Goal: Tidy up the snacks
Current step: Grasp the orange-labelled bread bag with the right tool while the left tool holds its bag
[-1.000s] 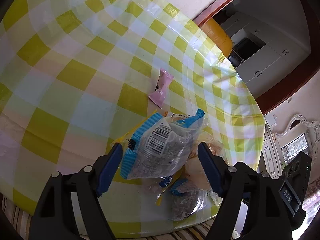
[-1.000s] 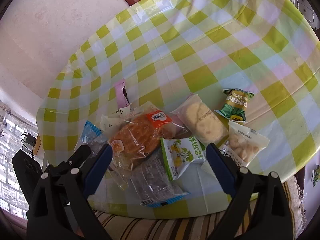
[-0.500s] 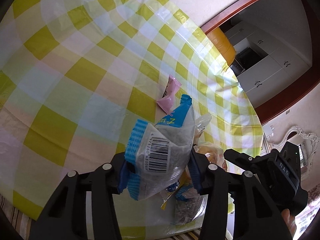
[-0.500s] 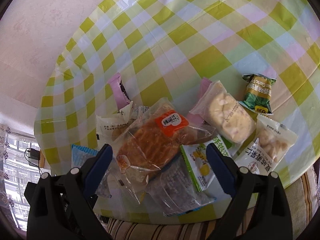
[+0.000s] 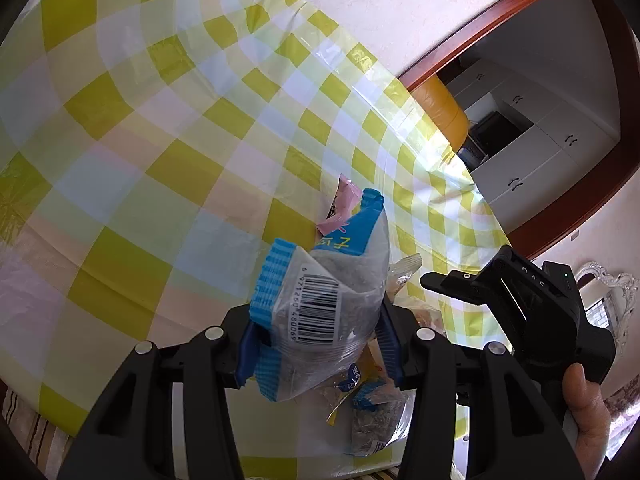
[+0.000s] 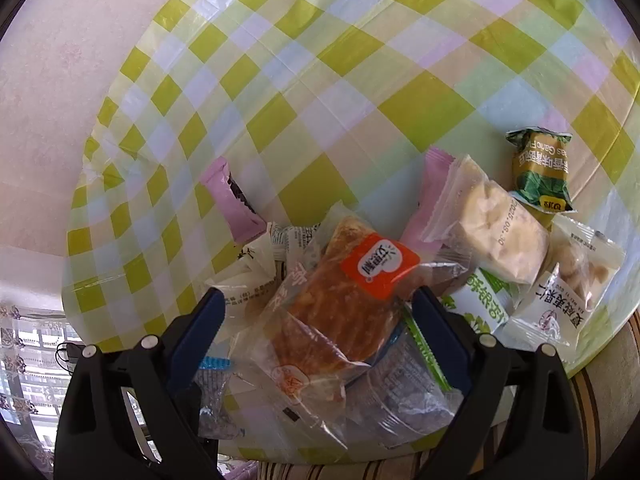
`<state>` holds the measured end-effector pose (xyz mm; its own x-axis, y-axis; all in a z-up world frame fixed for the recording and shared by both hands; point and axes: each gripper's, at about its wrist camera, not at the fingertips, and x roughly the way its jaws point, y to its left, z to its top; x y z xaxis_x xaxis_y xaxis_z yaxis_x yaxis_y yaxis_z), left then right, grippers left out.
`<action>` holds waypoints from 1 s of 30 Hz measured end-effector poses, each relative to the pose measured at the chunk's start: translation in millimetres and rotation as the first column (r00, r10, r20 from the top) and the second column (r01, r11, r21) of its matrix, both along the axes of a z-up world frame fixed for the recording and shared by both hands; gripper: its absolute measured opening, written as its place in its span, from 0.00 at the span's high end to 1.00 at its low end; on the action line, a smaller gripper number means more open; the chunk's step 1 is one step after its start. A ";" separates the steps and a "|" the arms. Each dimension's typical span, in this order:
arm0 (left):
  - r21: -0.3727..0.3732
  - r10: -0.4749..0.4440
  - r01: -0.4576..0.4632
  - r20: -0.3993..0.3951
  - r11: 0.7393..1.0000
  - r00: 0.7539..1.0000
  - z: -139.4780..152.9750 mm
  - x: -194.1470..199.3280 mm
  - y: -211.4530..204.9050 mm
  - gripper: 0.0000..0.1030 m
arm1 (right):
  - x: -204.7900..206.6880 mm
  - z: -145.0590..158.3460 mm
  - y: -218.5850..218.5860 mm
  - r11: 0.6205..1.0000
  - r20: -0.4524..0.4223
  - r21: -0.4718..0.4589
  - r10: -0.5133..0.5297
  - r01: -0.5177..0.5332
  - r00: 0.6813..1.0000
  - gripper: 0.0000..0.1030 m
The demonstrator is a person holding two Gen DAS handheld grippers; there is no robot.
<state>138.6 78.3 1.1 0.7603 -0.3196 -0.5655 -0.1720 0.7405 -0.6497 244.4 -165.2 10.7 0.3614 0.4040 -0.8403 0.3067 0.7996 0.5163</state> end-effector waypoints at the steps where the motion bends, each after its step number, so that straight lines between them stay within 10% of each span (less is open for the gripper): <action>1: -0.001 0.003 -0.003 0.000 1.000 1.000 0.2 -0.1 0.1 0.53 | 1.8 0.2 3.0 1.000 0.003 -0.016 0.009 -0.009 1.000 0.08; 9: -0.003 0.006 -0.006 0.002 1.000 1.000 0.2 -0.7 1.5 0.53 | 1.0 -12.2 17.7 0.988 -0.002 -0.121 0.097 -0.096 0.995 0.16; 17: 0.000 0.006 -0.006 0.004 1.000 1.000 0.5 -0.7 1.3 0.53 | 5.7 -14.9 17.2 0.980 0.025 -0.142 0.146 -0.141 0.989 0.46; 30: 0.028 -0.004 0.003 0.046 1.000 0.999 7.9 -2.0 -3.7 0.54 | -5.1 16.2 4.6 0.969 0.176 -0.188 0.196 -0.163 0.965 0.51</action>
